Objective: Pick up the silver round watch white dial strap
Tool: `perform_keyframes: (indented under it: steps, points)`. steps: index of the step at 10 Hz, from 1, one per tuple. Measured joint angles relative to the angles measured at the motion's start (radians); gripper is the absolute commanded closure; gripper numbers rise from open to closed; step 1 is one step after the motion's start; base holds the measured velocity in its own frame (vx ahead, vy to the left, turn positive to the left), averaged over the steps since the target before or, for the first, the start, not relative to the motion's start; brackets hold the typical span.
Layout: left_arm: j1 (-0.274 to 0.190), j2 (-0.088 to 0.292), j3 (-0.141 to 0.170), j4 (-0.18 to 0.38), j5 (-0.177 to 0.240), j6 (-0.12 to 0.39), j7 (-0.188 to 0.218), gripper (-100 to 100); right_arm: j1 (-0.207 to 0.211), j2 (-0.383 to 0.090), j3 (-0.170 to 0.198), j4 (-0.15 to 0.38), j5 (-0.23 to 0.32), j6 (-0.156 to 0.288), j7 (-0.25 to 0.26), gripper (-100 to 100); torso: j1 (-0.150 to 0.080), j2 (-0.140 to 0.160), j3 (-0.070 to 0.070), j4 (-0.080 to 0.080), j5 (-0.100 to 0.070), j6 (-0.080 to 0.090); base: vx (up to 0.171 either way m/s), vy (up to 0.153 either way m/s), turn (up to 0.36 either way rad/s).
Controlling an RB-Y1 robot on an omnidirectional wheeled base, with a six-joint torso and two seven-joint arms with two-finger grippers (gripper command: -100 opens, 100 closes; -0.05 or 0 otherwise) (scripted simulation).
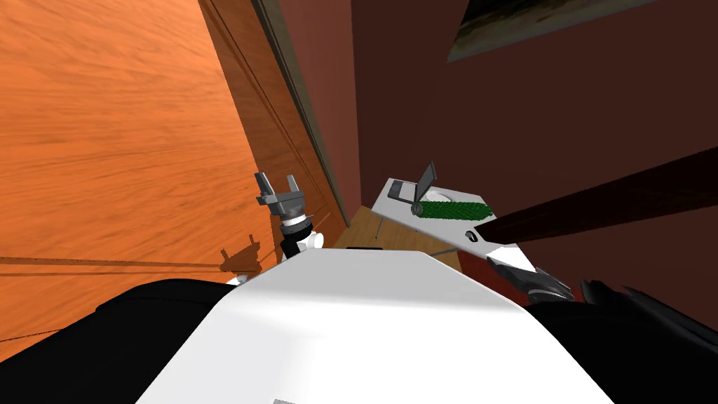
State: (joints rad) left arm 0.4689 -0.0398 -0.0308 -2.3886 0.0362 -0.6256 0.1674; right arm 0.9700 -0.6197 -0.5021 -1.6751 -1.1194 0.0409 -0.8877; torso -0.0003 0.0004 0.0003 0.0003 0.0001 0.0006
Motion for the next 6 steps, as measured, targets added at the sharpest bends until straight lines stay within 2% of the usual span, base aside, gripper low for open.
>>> perform_keyframes:
  steps: [1, 3, 5, 6]
  points:
    - [0.0, 0.0, 0.0, 0.0, 0.0, 0.0, 0.0, 0, -0.001, 0.012, -0.02, 0.012, -0.018, 0.037, -0.013, -100, 0.0, 0.0, 0.0, 0.0, 0.0, 0.0, 0.017, 0.016, 0.141]
    - [0.0, 0.0, 0.0, 0.0, 0.0, 0.0, 0.0, 0, 0.028, -0.022, -0.018, 0.052, -0.087, 0.05, -0.052, -100, 0.0, -0.001, 0.0, 0.0, 0.0, 0.0, 0.021, 0.015, 0.173]
    - [0.0, 0.0, 0.0, 0.0, 0.0, 0.0, 0.0, 0, 0.046, -0.01, -0.049, 0.059, -0.125, 0.1, -0.087, -100, 0.0, -0.001, 0.0, 0.0, 0.0, 0.0, 0.022, 0.009, 0.177]
    - [0.0, 0.0, 0.0, 0.0, 0.0, 0.0, 0.0, 0, 0.058, -0.028, -0.044, 0.075, -0.166, 0.104, -0.099, -100, -0.001, 0.0, 0.0, 0.0, 0.0, 0.0, 0.022, 0.003, 0.193]
